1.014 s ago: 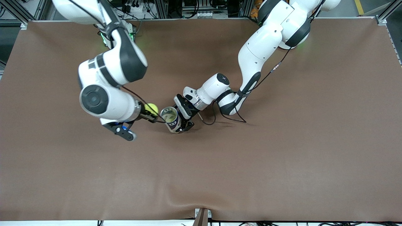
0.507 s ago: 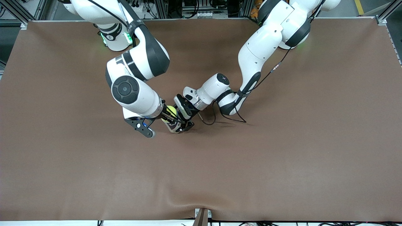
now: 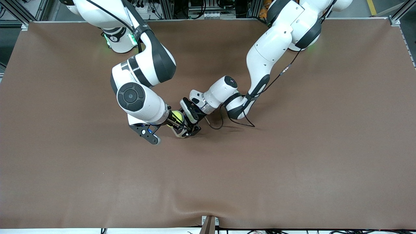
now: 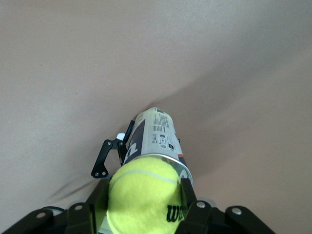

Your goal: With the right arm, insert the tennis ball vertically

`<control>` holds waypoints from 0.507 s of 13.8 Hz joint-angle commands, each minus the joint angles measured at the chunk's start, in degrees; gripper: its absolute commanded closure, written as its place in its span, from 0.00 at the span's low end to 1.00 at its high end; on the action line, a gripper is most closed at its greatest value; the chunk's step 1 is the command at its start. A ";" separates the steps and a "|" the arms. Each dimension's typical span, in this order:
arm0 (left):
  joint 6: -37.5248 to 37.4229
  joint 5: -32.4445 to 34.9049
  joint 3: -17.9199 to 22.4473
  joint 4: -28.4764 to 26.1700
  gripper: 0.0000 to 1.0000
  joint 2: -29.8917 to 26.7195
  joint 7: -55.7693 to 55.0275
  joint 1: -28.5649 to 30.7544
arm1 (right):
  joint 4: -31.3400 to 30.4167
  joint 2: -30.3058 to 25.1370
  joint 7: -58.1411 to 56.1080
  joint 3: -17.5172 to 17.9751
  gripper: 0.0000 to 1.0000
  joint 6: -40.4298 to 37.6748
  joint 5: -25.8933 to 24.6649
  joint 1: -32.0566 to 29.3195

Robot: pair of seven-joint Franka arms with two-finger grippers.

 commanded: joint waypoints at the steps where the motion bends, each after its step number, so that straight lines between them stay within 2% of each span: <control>1: 0.67 -0.67 0.25 0.28 0.12 0.20 -0.45 -0.07 | 1.12 0.08 -1.49 -0.22 0.08 -0.83 1.21 0.08; 2: 0.67 -0.58 0.25 0.28 0.12 0.20 -0.45 -0.07 | 1.03 0.08 -1.14 -0.31 0.00 -0.74 0.95 0.61; 7: 0.67 -0.58 0.25 0.28 0.12 0.20 -0.45 -0.07 | 1.12 -0.36 -2.02 -0.31 0.00 -1.00 1.21 -0.09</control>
